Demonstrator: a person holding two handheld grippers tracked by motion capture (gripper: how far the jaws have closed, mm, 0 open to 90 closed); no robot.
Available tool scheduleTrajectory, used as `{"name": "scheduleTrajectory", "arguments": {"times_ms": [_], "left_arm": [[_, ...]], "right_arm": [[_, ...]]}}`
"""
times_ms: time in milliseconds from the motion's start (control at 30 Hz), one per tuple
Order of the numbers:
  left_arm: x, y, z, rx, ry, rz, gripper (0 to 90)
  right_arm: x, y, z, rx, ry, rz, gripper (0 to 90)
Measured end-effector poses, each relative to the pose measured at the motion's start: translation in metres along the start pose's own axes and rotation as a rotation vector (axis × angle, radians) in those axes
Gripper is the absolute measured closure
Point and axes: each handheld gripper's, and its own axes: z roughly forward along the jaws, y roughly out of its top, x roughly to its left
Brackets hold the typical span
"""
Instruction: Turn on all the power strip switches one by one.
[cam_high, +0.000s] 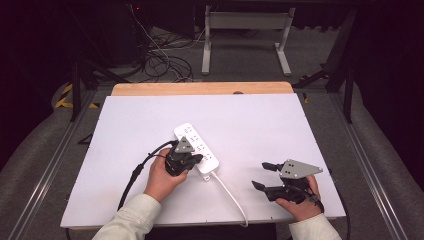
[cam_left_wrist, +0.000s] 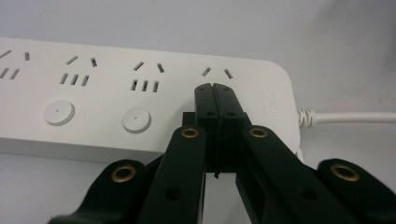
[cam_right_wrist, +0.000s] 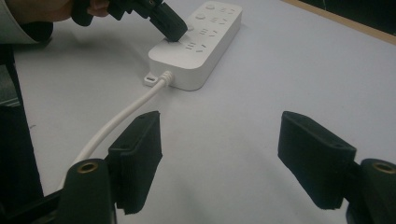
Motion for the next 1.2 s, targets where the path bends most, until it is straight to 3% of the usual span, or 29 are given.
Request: {"name": "scheduleTrajectory", "arguments": {"times_ms": [667,833,900,1000,1100,1167,1200], "left_arm": [[0.001,-0.002,0.001,-0.007,-0.008,-0.012,90.0],[-0.004,0.000,0.002,0.008,0.024,0.014,90.0],[-0.002,0.001,0.001,0.012,0.014,-0.010,90.0],[-0.003,0.002,-0.001,0.014,0.016,-0.014,90.0],[-0.002,0.005,-0.005,-0.011,0.031,-0.040,90.0],[0.005,0.007,-0.010,-0.070,0.023,-0.071,90.0],[0.007,0.007,-0.012,-0.089,0.029,-0.064,90.0]], "right_arm": [[0.000,0.000,0.002,0.003,0.000,0.005,30.6],[0.001,0.000,0.002,0.004,0.000,0.006,30.5],[0.001,0.000,0.002,0.005,0.001,0.007,30.5],[0.000,0.000,0.001,0.005,0.001,0.005,30.5],[-0.001,-0.001,0.002,0.004,0.003,0.005,30.5],[-0.001,-0.001,0.003,0.007,0.006,0.006,30.5],[-0.001,-0.001,0.003,0.009,0.008,0.006,30.5]]}}
